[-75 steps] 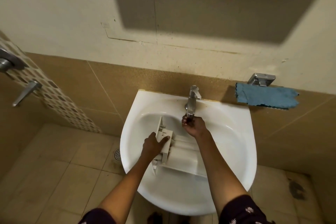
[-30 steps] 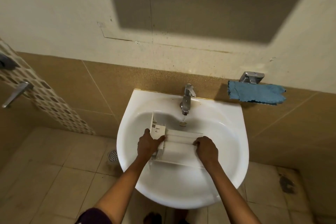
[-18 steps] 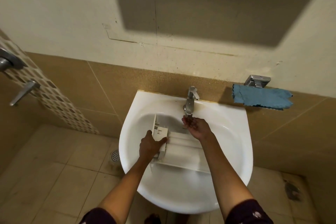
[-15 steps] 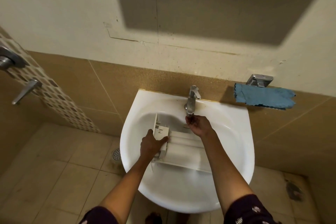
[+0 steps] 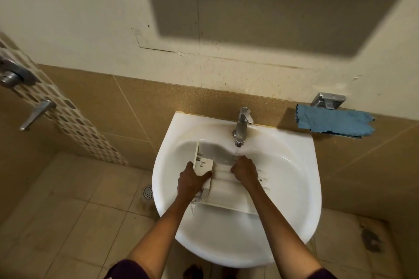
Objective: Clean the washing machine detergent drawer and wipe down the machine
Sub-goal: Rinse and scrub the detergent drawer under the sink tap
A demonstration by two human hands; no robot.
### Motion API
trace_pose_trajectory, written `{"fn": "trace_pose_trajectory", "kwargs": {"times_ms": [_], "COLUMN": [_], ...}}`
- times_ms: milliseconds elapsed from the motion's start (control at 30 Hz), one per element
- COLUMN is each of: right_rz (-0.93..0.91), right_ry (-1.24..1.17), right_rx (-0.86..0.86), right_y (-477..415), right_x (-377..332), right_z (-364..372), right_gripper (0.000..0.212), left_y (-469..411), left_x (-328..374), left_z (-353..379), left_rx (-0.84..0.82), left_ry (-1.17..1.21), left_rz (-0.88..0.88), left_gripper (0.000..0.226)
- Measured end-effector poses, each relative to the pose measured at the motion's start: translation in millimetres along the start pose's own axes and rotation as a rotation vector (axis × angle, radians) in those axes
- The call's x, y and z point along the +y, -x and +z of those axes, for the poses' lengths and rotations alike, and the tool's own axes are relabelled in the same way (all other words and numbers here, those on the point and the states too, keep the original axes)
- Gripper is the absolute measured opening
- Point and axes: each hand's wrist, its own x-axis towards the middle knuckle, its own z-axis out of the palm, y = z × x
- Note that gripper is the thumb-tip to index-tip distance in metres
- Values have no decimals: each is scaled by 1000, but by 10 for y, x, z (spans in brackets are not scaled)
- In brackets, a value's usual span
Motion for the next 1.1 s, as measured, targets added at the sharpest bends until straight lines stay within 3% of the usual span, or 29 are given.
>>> {"fn": "trace_pose_trajectory", "kwargs": {"times_ms": [100, 200, 267, 400, 500, 600, 700, 767, 967, 1033, 1100], "right_rz": [-69, -308, -356, -150, 28, -52, -287, -348, -142, -97, -64], "right_ry": [57, -5, -78, -115, -43, 51, -6, -41, -69, 3, -85], "right_rx": [61, -65, -72, 126, 157, 133, 80, 51, 119, 81, 91], "right_y": [85, 186, 197, 144, 60, 71, 163, 224, 138, 77, 17], "right_x": [-35, -151, -78, 399, 618, 426, 143, 132, 757, 730, 582], "right_z": [91, 243, 257, 42, -109, -50, 192, 237, -132, -193, -210], "right_gripper": [34, 24, 21, 30, 27, 27, 23, 23, 26, 26, 24], "left_y": [-1, -3, 4, 9, -2, -1, 0, 4, 3, -4, -3], "left_x": [-2, -3, 0, 3, 1, -1, -2, -5, -10, -8, -3], "left_z": [-4, 3, 3, 0, -6, 4, 3, 0, 3, 5, 13], "left_rx": [-1, 0, -4, -8, 0, -2, -4, -5, -18, -26, -29], "left_ry": [13, 9, 0, 10, 22, 24, 17, 13, 16, 12, 9], "left_rz": [4, 7, 10, 10, 9, 1, 7, 14, 3, 6, 8], "left_gripper": [49, 48, 45, 48, 53, 54, 57, 58, 52, 48, 47]}}
